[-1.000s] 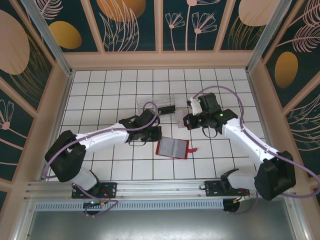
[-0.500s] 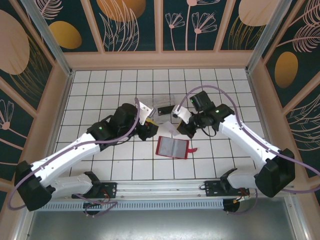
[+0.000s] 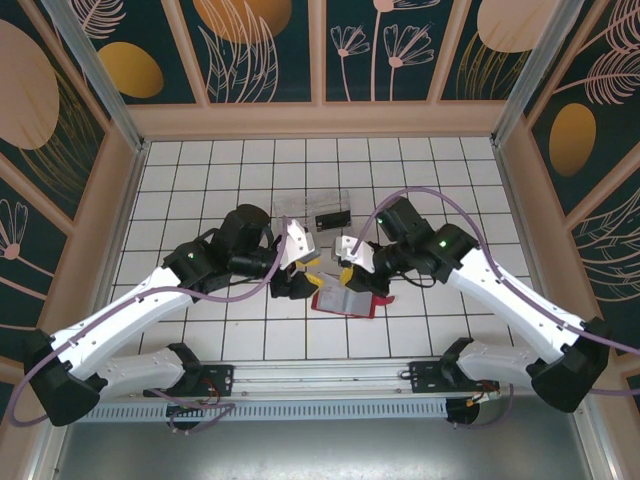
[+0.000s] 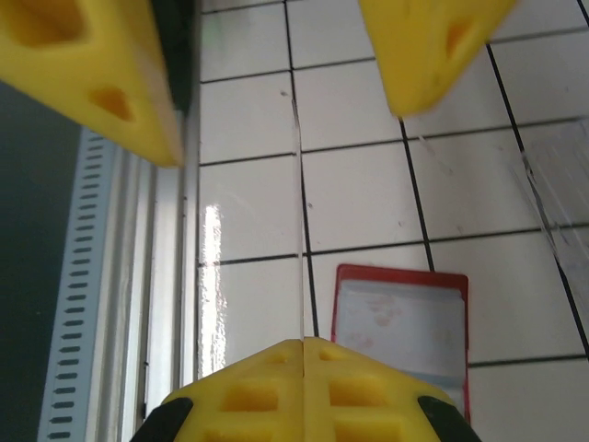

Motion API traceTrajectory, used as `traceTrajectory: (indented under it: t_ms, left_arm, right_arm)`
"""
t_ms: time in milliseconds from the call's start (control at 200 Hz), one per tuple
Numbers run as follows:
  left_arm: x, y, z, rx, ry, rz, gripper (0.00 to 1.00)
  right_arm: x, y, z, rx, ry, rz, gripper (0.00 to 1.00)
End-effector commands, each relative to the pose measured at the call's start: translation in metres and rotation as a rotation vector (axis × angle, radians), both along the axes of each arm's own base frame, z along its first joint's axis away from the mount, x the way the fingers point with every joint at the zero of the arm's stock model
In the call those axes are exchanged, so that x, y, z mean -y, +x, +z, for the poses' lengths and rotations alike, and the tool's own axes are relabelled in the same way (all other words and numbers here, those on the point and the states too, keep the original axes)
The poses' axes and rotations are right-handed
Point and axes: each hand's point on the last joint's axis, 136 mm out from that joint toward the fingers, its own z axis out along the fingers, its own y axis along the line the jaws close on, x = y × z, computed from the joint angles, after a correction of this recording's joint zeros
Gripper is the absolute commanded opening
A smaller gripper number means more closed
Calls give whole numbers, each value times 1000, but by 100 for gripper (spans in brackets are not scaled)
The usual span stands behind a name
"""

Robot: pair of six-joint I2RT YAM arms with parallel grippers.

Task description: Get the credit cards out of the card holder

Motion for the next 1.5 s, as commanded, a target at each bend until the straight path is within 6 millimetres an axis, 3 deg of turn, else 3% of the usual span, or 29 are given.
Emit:
traceTrajectory:
  t_ms: [0, 160, 280, 475, 615, 721, 786, 911, 1011, 1141, 1241, 1386, 1496]
  left_arm:
    - [1, -22, 15, 17, -33, -142, 47]
    - [2, -35, 17, -17, -38, -233, 20]
    - [2, -36, 15, -18, -22, -246, 8]
    - [1, -33, 8, -24, 16, -232, 10]
    - [1, -28, 4, -18, 42, -217, 0]
    - [1, -23, 8, 13, 37, -196, 0]
    - [0, -20, 13, 38, 21, -176, 0]
    - [2, -17, 36, 92, -73, -128, 0]
    - [1, -20, 66, 134, -205, -107, 0]
    - [-4, -29, 117, 203, -428, -91, 0]
    - [-11, -35, 134, 226, -534, -79, 0]
    - [-20, -46, 154, 241, -646, -87, 0]
    - [-24, -49, 159, 242, -685, -91, 0]
  right_arm:
    - [-6, -13, 19, 37, 74, 79, 0]
    - [-9, -20, 26, 47, 90, 108, 0]
    - [-10, -22, 29, 57, 93, 123, 0]
    - [-10, -23, 36, 79, 106, 119, 0]
    - [-10, -23, 39, 84, 113, 115, 0]
    - [-10, -18, 42, 85, 116, 72, 0]
    - [-9, -15, 44, 85, 128, 35, 14]
    - [-5, -20, 58, 97, 231, -11, 42]
    - [-3, -27, 81, 130, 375, -26, 48]
    - [0, -39, 115, 174, 608, -19, 51]
    - [4, -49, 132, 192, 747, 0, 51]
    - [5, -62, 142, 179, 834, 70, 48]
    - [1, -63, 144, 163, 839, 93, 38]
